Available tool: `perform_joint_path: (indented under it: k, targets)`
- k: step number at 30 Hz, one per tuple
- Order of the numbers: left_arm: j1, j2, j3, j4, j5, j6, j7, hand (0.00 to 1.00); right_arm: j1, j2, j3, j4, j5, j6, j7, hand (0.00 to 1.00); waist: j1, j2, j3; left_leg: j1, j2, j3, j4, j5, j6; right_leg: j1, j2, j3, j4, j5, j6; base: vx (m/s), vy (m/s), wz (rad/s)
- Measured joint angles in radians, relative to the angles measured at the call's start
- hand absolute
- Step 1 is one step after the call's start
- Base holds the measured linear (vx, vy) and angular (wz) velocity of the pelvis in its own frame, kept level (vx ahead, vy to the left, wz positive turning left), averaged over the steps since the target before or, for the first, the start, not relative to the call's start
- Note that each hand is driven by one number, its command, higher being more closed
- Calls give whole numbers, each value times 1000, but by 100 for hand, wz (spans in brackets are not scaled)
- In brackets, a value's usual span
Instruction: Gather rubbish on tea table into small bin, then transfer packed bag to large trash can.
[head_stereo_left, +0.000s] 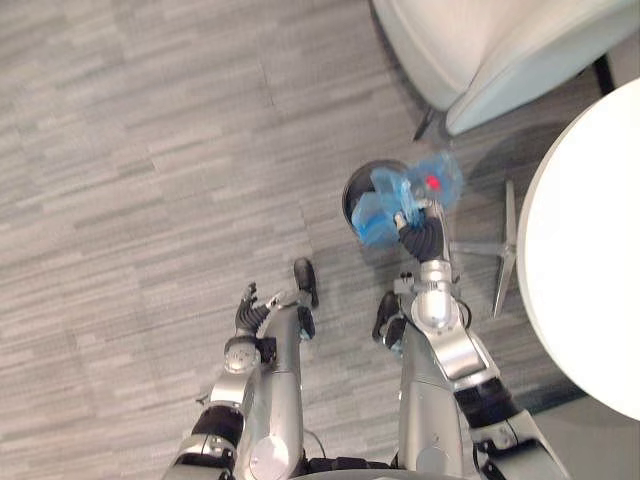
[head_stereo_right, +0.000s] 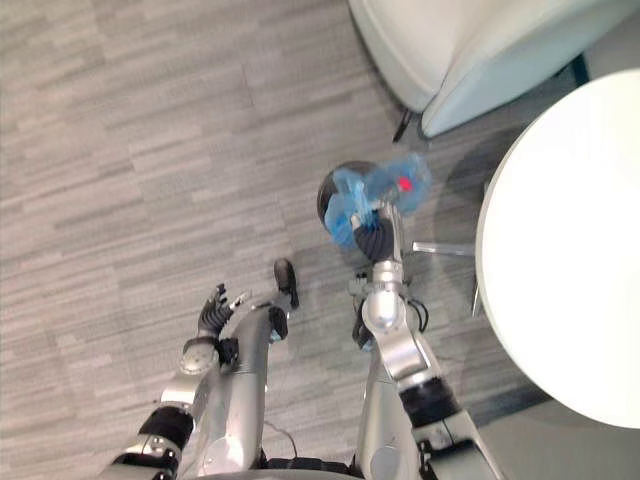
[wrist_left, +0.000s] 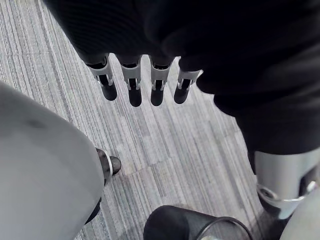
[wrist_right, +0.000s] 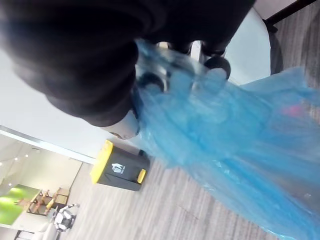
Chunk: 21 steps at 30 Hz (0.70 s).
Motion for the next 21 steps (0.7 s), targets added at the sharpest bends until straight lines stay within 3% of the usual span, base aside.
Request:
perform_joint_path:
  k: [7,9,12,21]
  targets:
    - [119,-11,-24,53,19,5,-17,0,167,6,-4,-59,0,-39,71,100,-6,-12,-141,252,-40,14,-237,42,-51,225,12,-7,-194,33,29,179,-48,-4]
    - [142,-6,-32,71,28,5,-17,0,182,4,-7,-58,0,-45,94,100,-20,-11,-172,310,-50,6,-309,64,-57,276,24,-9,-258,54,32,174,-17,-7]
    - [158,27,-44,83,58,5,-18,0,184,-19,-30,-58,1,-61,139,100,-32,-12,-193,406,-55,4,-409,102,-42,376,47,-13,-371,91,35,207,2,-9]
    - [227,79,-21,-94,93,-11,-39,0,181,-76,-52,-78,97,-108,237,100,-52,-7,-271,564,-74,-34,-514,111,-32,576,65,-30,-569,140,50,143,12,0]
